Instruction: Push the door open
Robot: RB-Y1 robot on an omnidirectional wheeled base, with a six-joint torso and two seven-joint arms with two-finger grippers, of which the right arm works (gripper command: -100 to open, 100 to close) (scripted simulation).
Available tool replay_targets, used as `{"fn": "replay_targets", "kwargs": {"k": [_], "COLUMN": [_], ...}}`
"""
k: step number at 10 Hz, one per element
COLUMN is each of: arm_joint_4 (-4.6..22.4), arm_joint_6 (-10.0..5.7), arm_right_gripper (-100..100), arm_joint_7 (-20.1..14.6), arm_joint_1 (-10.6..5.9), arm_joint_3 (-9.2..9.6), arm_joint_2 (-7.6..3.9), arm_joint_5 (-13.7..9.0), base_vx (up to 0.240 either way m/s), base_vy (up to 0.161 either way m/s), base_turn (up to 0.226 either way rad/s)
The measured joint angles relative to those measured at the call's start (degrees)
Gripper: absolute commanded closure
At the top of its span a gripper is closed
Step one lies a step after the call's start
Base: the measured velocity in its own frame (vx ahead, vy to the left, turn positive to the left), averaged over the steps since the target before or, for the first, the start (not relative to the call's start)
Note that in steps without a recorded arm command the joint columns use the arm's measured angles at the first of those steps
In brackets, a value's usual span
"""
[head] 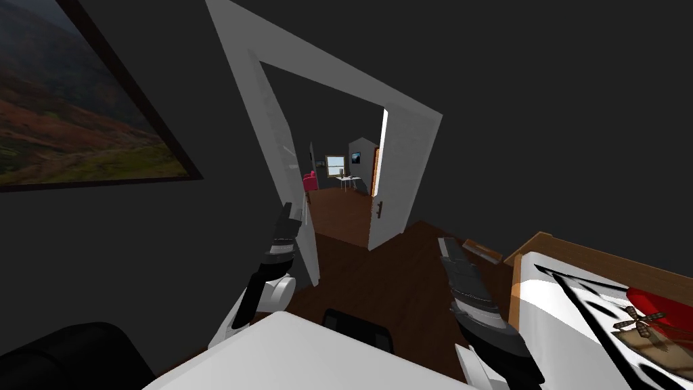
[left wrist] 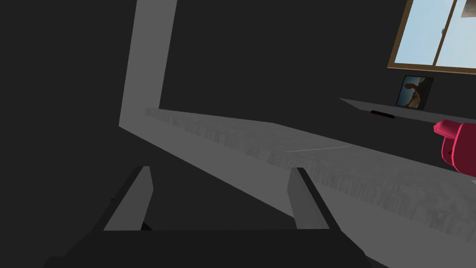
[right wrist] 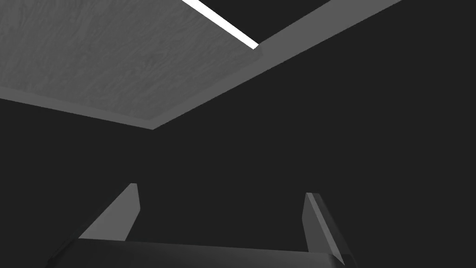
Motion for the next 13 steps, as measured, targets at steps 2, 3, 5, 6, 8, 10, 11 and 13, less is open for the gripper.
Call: {"fn": "replay_targets", "kwargs": {"k": [2, 3, 5, 6, 8, 10, 11, 13], "arm_joint_4": [2.0, 3.2, 5.9, 7.0, 9.5, 11.9, 13.3, 15.3], "arm_joint_6": [-1.16, -1.67, -2.71, -3.37, -4.45, -5.53, -6.28, -7.22], "arm_right_gripper": [-100, -100, -100, -100, -100, -100, -100, -100], "arm_joint_7": [2.2, 3.4, 5.9, 7.0, 9.3, 11.8, 12.9, 15.2], "arm_joint_1": [0.60, 0.65, 0.43, 0.62, 0.55, 0.85, 0.65, 1.08], "arm_joint_3": [-0.57, -0.95, -1.41, -1.80, -2.62, -3.25, -3.59, -4.10], "arm_joint_2": [-0.30, -0.53, -0.63, -0.81, -1.15, -1.23, -1.30, -1.20], "arm_joint_5": [1.4, 2.1, 3.7, 4.3, 5.7, 7.2, 7.8, 9.3], "base_vx": [0.141, 0.139, 0.138, 0.144, 0.155, 0.112, 0.101, 0.117], "base_vy": [-0.053, -0.040, -0.054, -0.064, -0.085, -0.061, -0.053, -0.064], "base_turn": [0.112, 0.106, 0.108, 0.152, 0.110, 0.101, 0.113, 0.103]}}
